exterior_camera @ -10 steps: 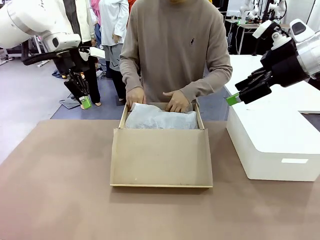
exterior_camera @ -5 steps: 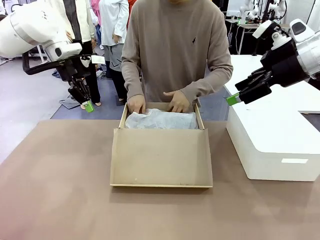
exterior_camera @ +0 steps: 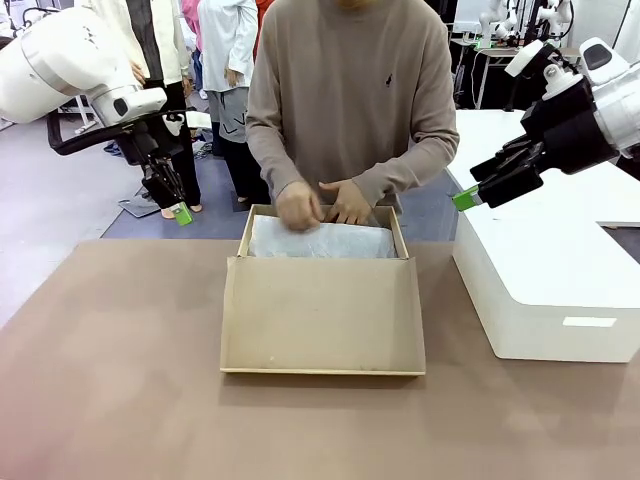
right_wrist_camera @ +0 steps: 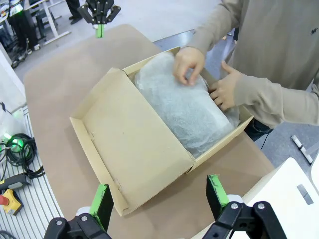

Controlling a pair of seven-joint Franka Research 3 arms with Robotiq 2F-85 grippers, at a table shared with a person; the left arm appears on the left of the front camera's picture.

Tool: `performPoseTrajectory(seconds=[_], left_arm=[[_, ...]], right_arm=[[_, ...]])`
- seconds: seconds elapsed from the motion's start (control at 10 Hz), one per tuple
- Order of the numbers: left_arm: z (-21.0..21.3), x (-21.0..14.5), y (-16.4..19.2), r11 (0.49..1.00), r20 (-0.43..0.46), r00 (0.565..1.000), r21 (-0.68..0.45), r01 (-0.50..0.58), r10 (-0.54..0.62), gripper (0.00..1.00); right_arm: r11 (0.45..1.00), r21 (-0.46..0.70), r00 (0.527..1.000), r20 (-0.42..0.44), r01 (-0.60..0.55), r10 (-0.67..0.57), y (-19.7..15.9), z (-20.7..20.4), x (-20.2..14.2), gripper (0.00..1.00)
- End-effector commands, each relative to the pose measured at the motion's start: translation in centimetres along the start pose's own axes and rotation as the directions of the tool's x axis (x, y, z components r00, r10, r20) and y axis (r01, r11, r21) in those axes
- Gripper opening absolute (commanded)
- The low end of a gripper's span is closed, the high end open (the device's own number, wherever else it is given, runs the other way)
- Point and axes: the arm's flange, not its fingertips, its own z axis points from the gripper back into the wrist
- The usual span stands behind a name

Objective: Pack the shoes into the box.
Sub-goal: Close the Shoes Box.

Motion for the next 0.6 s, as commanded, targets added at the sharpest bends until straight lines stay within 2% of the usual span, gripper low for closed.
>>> performPoseTrajectory(seconds=[0.0,0.3,0.5], left_arm=[[0.2,-0.2,0.0,1.0,-0.016,1.0,-0.005,0.02,-0.02,0.0],[0.0,0.0,0.0,1.0,-0.003,1.0,-0.001,0.004,-0.004,0.0],[-1.3,-0.9,1.0,0.999,-0.018,0.999,0.025,0.037,-0.037,0.0]], right_arm=[[1.0,0.014,1.0,0.015,-0.002,0.002,-0.2,-0.1,0.0,1.0],[1.0,0.014,1.0,0.015,-0.002,0.002,-0.2,-0.1,0.0,1.0],[1.0,0.014,1.0,0.015,-0.002,0.002,-0.2,-0.1,0.0,1.0]])
